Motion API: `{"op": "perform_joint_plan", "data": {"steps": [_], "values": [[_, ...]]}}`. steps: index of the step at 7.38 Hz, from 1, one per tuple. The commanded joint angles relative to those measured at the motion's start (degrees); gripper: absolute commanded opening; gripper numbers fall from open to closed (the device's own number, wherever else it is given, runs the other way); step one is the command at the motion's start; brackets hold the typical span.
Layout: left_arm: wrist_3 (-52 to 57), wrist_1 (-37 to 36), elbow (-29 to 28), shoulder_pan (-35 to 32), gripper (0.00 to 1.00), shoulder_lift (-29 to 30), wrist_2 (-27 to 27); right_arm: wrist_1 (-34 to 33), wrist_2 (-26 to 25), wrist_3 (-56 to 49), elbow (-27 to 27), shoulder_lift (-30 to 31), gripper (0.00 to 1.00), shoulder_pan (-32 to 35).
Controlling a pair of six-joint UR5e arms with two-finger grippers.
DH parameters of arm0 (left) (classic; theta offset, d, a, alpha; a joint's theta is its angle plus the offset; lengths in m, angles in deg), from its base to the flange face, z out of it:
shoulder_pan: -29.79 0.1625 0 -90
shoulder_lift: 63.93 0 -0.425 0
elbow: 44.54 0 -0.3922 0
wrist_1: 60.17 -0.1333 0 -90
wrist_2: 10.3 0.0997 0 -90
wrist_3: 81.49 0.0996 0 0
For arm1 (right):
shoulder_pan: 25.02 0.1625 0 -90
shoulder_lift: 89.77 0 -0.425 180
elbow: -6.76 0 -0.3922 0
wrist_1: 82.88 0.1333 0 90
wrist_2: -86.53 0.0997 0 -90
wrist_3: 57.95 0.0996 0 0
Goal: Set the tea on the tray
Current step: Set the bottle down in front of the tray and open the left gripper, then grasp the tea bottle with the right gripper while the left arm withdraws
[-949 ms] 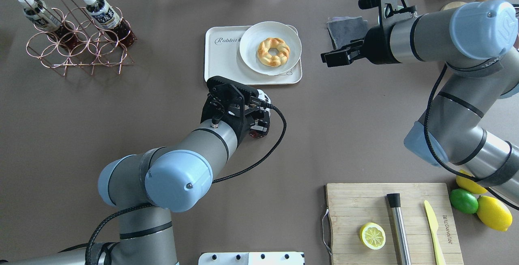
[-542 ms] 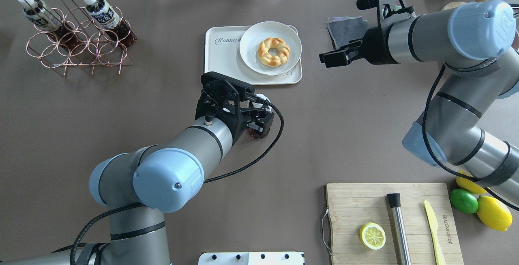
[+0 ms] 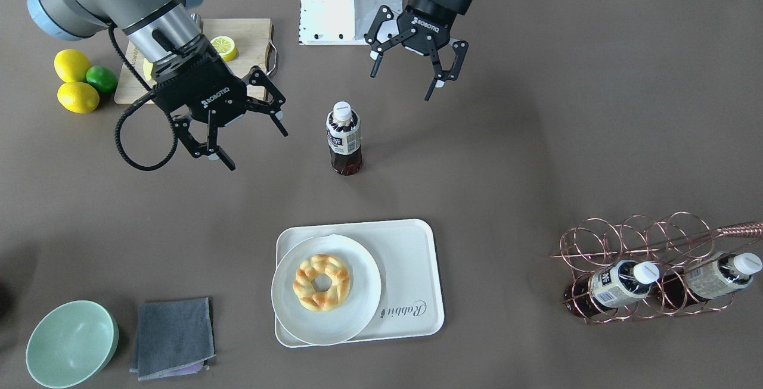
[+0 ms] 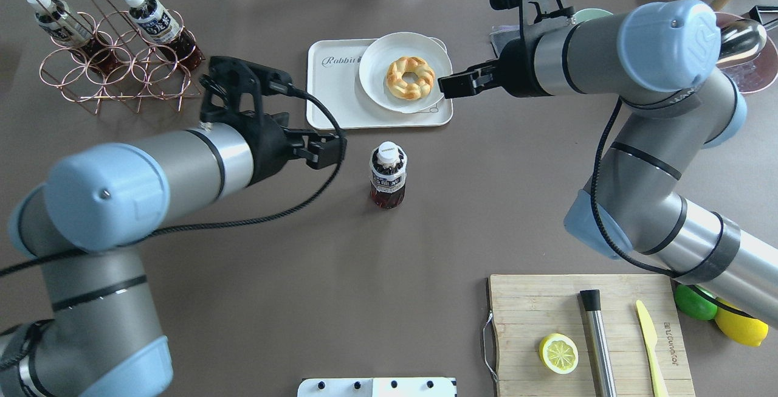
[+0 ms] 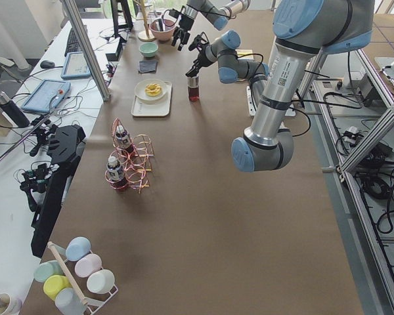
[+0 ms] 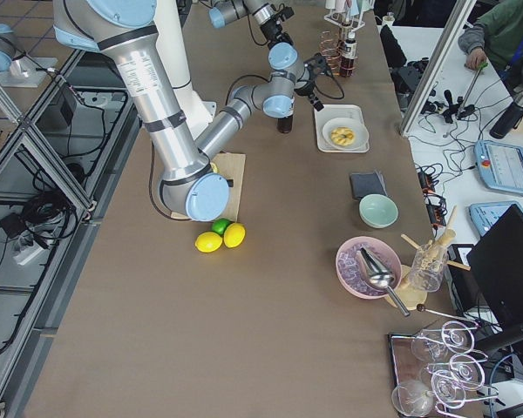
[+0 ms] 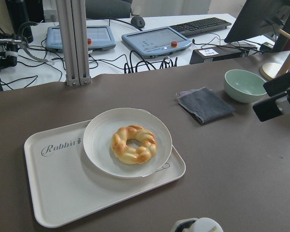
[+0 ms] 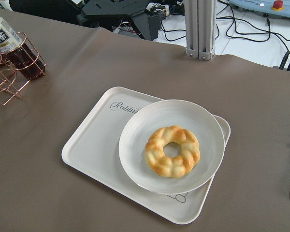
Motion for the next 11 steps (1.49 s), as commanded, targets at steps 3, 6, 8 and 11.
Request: {"op": "perform_joint_plan", "data": {"steps": [3, 6, 8, 11], "values": [[11.5, 0.2, 2.1, -23.3, 0.99, -14.5, -33.9, -5.9, -16.6, 3.6, 1.1, -6.1, 0.98, -11.1], [12.2, 0.2, 1.0, -24.0, 0.99, -15.0, -34.5, -10.2, -27.5, 3.5, 2.0, -6.9, 0.98, -18.0], [12.2, 0.2, 0.6, -24.0, 0.99, -14.9, -34.6, -10.5, -33.3, 3.2, 1.9, -6.0, 0.96, -22.0], [12.1, 0.2, 0.4, -24.0, 0.99, -14.8, -34.6, -10.5, -34.4, 3.3, 1.9, -5.9, 0.84, -22.9]]}}
